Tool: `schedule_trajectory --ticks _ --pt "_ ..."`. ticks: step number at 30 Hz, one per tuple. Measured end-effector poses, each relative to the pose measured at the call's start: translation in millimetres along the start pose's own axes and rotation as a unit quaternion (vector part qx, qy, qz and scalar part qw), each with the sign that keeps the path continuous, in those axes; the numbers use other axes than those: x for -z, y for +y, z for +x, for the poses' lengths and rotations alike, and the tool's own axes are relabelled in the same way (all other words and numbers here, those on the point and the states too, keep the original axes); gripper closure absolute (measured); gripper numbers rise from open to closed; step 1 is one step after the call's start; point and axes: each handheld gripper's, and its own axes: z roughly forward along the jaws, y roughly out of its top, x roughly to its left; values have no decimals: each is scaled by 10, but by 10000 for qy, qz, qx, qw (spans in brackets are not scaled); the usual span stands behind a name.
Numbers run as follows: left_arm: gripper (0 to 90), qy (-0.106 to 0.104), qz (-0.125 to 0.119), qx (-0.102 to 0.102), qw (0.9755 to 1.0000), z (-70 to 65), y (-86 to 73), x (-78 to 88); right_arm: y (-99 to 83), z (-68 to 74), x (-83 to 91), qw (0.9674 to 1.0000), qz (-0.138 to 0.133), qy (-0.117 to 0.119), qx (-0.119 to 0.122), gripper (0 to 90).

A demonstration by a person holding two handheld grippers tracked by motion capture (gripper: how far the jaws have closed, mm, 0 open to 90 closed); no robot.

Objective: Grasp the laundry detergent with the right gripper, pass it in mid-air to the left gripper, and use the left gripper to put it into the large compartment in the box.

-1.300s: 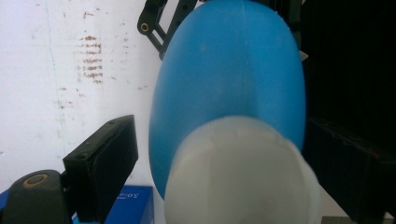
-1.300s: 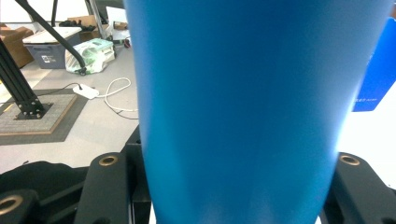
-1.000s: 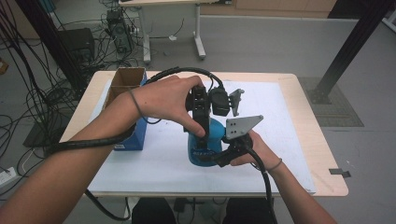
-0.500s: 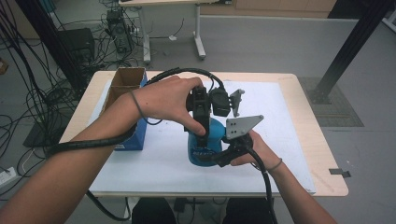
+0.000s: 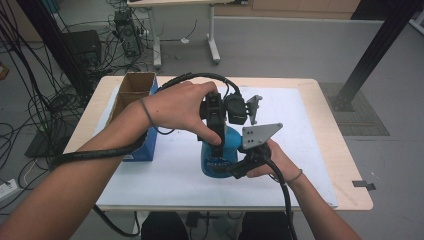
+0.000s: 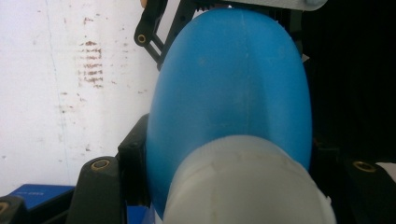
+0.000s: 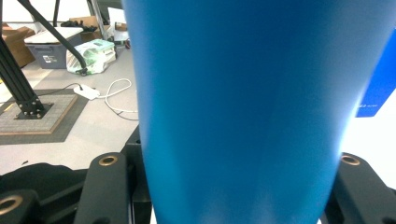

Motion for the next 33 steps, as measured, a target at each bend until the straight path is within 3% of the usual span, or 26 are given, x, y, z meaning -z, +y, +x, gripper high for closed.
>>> schedule_trajectory --ticks 33 --pt "373 64 5 11 10000 -26 24 33 18 -7 4 10000 -26 -9 17 418"
